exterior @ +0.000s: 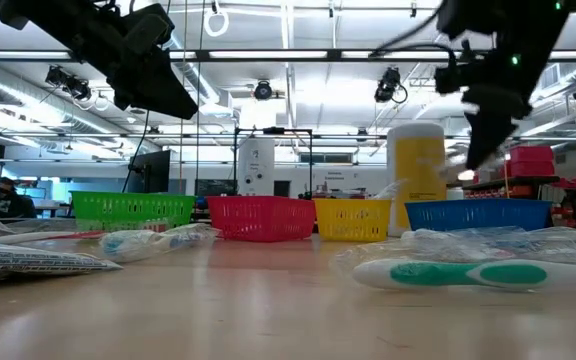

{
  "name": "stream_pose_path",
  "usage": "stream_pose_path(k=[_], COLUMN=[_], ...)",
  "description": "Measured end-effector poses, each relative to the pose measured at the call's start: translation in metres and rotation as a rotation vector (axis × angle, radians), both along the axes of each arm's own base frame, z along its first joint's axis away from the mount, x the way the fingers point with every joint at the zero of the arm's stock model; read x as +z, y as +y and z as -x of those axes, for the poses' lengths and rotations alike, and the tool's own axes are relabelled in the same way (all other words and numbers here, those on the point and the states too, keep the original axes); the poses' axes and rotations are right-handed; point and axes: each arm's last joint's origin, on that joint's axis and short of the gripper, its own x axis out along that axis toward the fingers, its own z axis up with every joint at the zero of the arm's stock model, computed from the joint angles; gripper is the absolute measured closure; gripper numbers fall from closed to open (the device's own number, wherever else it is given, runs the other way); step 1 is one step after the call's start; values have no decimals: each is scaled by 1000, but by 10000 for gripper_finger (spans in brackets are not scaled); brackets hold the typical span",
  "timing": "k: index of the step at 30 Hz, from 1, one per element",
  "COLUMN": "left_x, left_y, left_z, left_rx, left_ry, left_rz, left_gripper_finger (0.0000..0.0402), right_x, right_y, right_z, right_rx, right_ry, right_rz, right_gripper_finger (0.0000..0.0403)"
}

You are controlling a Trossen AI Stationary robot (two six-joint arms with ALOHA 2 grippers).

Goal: Pick & Place Travel size toiletries
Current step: Put the silver nail cutter into the blue bin, then put the white toothpaste into the red bin

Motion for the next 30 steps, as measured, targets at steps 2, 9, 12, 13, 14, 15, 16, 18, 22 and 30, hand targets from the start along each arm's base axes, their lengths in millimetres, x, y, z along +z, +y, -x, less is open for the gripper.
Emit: stream_pose_path(k=[2,9,12,13,14,15,16,18,22,30], left_x=[0,0,0,0,0,0,0,0,0,0], left_y=[0,0,0,0,0,0,0,0,0,0], left_z=[0,0,0,0,0,0,0,0,0,0], left_rx=[0,-1,-1,-1,-1,-1,-1,-1,0,24], left_ry=[0,1,1,1,1,1,1,1,0,-24], left_rz=[0,-2,-2,-2,-2,-2,-2,-1,-1,40], left_gripper_finger=[263,263,263,263,263,263,263,263,263,263], right_x=[-14,-48,-53,-54,-54,-54,-53,-49,-28,25], right_y=[-2,-11,-15,-16,-17,-17,-18,-19,-19,-11], right_z=[3,16,18,18,18,18,18,15,2,-33], right_rx=[-15,-51,-67,-71,-67,-60,-51,-21,23,124], right_ry=[7,28,25,25,28,32,36,39,-12,-291], right_rz=[-2,-32,-50,-49,-48,-45,-42,-34,-25,-118], right_gripper_finger=[352,328,313,306,298,290,282,264,231,206])
